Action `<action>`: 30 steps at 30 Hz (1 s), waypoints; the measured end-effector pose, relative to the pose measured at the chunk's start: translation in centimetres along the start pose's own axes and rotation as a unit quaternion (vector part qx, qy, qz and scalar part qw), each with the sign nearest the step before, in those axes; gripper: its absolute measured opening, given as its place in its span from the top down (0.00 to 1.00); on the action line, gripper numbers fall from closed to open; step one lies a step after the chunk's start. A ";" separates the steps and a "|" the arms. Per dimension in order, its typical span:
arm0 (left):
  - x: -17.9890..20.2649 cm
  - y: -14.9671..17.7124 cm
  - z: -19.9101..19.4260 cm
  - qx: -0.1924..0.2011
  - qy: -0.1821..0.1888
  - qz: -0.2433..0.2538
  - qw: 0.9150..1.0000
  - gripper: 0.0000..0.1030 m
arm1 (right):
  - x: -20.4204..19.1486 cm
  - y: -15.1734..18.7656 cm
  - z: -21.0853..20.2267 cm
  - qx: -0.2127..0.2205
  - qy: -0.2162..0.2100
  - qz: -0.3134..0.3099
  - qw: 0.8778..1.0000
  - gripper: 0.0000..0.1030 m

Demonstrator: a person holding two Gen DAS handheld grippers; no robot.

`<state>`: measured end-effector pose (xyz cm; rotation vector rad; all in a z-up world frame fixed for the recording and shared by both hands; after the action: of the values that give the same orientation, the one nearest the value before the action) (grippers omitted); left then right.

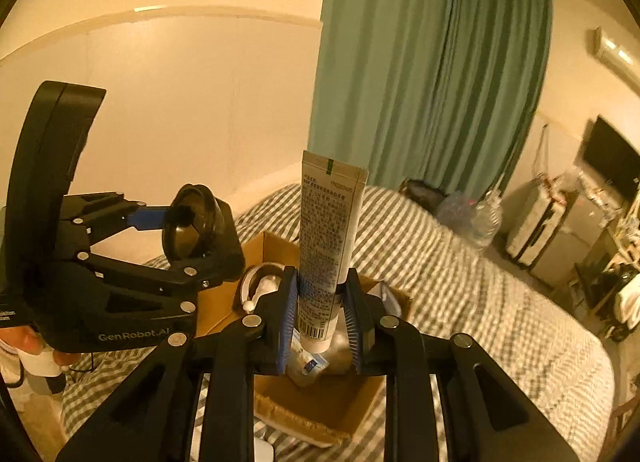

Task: Organize objects
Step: 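Carry the lens object and toothpaste tube over the box with both grippers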

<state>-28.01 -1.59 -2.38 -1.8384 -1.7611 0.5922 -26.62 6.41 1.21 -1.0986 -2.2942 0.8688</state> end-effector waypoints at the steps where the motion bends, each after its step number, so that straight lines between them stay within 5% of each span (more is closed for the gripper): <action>1: -0.1 0.4 1.0 -0.011 0.003 0.001 1.000 0.34 | 0.1 0.3 0.8 -0.005 -0.002 0.000 1.000 0.79; 7: -0.8 2.7 5.9 -0.064 0.007 0.004 0.998 0.34 | 0.4 2.8 6.9 -0.054 -0.050 0.001 0.997 0.79; 14: -0.5 3.0 7.7 -0.077 0.011 0.015 0.997 0.34 | 2.3 4.5 10.8 -0.095 -0.073 0.022 0.993 0.79; 21: -0.3 2.8 8.0 -0.071 0.010 0.023 0.997 0.34 | 2.9 4.8 10.9 -0.086 -0.080 0.030 0.993 0.78; 24: -0.1 2.9 7.7 -0.070 0.006 0.025 0.997 0.33 | 1.9 4.1 8.7 -0.066 -0.076 0.035 0.994 0.56; 28: 0.5 3.5 6.7 -0.069 0.011 0.029 0.997 0.32 | 2.0 3.3 6.7 -0.042 -0.066 0.041 0.996 0.53; 30: 0.6 3.6 6.0 -0.065 0.006 0.032 0.997 0.23 | 2.2 2.9 5.9 -0.034 -0.056 0.044 0.997 0.51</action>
<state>-29.00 -0.65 -9.26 -1.9888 -1.7761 0.5009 -30.09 7.59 -4.68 -1.2169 -2.3986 0.9130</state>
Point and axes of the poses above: each gripper's, at about its wrist camera, not at the fingertips, and z roughly the way its jaws point, x to its right, y to its underside, the point moved 10 cm from there along z, roughly the way its jaws point, and after that the axes turned 8 degrees about -x, right-handed, at the moved point
